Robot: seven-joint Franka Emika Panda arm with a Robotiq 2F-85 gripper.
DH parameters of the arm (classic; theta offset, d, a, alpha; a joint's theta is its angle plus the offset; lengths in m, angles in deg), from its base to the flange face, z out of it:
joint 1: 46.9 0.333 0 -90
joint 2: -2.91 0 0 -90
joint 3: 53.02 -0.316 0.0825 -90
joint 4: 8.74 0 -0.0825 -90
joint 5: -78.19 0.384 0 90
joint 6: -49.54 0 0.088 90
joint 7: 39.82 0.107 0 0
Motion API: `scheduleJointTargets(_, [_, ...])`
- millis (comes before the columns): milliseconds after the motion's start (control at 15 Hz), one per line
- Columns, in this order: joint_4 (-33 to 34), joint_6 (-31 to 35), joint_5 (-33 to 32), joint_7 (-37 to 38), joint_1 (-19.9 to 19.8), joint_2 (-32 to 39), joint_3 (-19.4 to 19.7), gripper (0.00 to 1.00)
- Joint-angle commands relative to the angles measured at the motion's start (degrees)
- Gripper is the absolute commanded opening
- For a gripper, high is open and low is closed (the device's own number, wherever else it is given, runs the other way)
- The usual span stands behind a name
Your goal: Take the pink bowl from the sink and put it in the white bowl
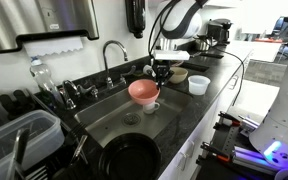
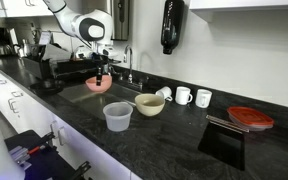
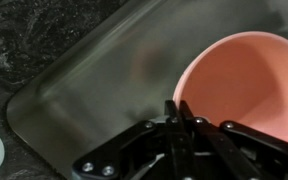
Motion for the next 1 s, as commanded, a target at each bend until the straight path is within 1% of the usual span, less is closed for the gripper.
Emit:
scheduleJointTargets(0, [-2.21,-0.02,0.35,5.05,-4.27,-2.6,1.71,0.01])
scheduleJointTargets(200, [-4.88,1.1,-0.48,8.31,-9.04,-5.51,4.99,0.01])
scheduleJointTargets(333, [-6.29,1.88,1.1,9.31,-11.74,-7.74,6.88,0.01])
scheduleJointTargets(467, [-7.18,2.82,2.53,9.74,-13.37,-9.97,7.92,0.01])
scheduleJointTargets(600, [-7.42,2.72,4.26,8.63,-13.62,-11.54,8.06,0.01])
scheduleJointTargets(733, [-7.91,3.29,4.95,9.55,-13.81,-12.7,7.47,0.01])
scheduleJointTargets(933, [-9.62,6.19,3.78,15.35,-15.62,-14.46,6.88,0.01])
